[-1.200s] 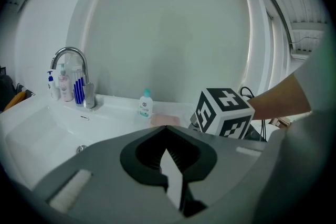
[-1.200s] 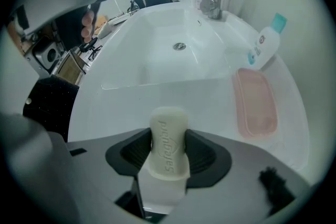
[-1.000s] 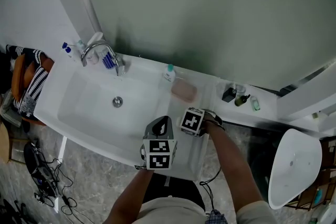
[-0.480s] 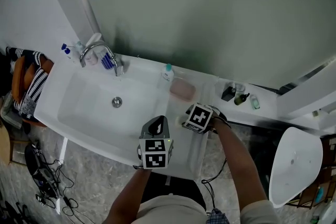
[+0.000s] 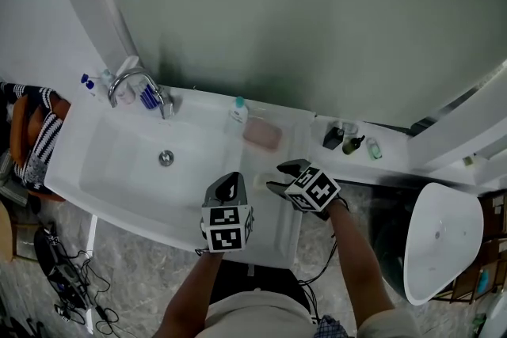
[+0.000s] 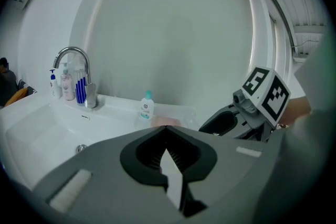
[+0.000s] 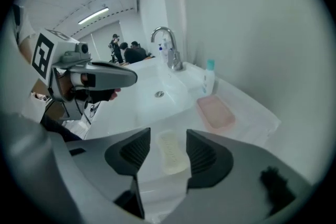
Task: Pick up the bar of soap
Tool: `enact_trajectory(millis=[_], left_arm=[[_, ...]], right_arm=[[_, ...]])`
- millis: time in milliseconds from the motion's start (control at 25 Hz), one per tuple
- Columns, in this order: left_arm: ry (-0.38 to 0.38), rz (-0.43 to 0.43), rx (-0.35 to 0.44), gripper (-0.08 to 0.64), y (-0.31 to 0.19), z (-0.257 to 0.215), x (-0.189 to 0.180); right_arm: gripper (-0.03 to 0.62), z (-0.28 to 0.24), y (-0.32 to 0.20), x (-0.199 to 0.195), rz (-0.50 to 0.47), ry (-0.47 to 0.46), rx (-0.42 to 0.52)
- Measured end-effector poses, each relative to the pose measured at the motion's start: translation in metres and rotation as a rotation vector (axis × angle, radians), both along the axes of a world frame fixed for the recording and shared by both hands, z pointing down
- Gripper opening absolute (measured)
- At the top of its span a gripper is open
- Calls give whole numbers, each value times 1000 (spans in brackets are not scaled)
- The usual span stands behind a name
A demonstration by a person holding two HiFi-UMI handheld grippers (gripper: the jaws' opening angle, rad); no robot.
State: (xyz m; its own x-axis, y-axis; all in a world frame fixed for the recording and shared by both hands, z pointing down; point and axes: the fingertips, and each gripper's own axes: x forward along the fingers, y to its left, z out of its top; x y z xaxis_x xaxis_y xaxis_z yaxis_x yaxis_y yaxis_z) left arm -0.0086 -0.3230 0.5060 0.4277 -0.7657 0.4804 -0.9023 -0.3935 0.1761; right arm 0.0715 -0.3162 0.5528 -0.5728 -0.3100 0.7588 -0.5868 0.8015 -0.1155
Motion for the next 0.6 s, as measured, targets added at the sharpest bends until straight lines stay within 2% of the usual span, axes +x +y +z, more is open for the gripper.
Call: enact_trajectory(millis=[160, 320, 440, 600], left_arm=[[8, 2, -1, 9, 2, 1, 3], [22, 13, 0, 8, 8, 0, 6], [31, 28, -5, 9, 14, 2, 10], [33, 42, -15, 8, 20, 6, 13]], right_arm=[[216, -25, 1, 1, 143, -118, 91], [216, -50, 13, -8, 235, -236, 169], [216, -58, 25, -12, 262, -272, 213], [215, -70, 31, -12, 346, -325, 265]])
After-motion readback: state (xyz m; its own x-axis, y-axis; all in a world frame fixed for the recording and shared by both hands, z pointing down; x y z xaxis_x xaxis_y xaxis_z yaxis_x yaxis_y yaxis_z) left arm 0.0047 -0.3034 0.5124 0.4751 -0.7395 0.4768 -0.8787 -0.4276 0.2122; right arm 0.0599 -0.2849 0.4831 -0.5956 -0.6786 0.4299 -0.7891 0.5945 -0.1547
